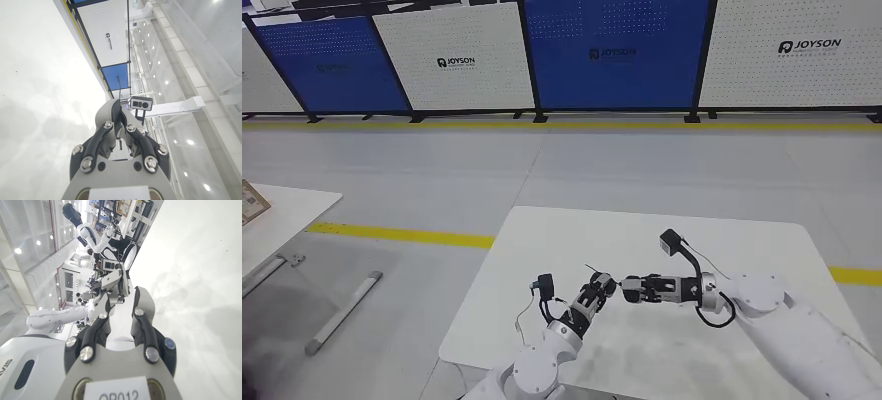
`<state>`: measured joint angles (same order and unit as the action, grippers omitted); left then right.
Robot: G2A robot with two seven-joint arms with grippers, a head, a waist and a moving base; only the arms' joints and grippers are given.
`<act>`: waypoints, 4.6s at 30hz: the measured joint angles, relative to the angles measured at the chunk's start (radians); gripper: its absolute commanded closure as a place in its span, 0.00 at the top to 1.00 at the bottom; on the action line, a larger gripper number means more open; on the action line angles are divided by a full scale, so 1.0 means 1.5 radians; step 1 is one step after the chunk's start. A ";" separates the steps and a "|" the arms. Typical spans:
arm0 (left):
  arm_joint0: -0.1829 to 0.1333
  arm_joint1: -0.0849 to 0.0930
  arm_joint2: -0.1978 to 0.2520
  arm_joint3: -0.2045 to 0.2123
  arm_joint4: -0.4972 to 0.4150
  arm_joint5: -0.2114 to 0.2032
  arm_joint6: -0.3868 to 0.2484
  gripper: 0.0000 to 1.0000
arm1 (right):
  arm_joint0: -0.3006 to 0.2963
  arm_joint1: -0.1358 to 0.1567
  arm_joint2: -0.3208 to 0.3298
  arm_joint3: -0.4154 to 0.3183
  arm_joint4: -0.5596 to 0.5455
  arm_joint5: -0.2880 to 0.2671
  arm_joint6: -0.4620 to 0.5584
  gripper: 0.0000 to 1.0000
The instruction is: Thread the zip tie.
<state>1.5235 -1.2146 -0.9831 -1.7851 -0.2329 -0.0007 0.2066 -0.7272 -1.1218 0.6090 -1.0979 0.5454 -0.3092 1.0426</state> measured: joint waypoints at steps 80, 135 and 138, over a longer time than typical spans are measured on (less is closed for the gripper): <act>0.018 -0.015 -0.039 0.042 0.040 -0.106 -0.095 0.94 | -0.040 -0.031 0.103 0.020 0.011 0.041 0.138 0.00; 0.064 -0.013 -0.065 0.020 0.101 -0.160 -0.120 0.00 | -0.045 -0.031 0.103 0.014 0.008 0.042 0.130 0.00; 0.067 -0.014 -0.065 0.016 0.099 -0.139 -0.103 0.00 | -0.056 -0.029 0.110 -0.003 -0.001 0.050 0.113 0.50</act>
<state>1.6232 -1.2357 -1.0813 -1.7617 -0.0842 -0.2088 0.0518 -0.8112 -1.1649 0.7746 -1.1028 0.5434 -0.2335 1.2123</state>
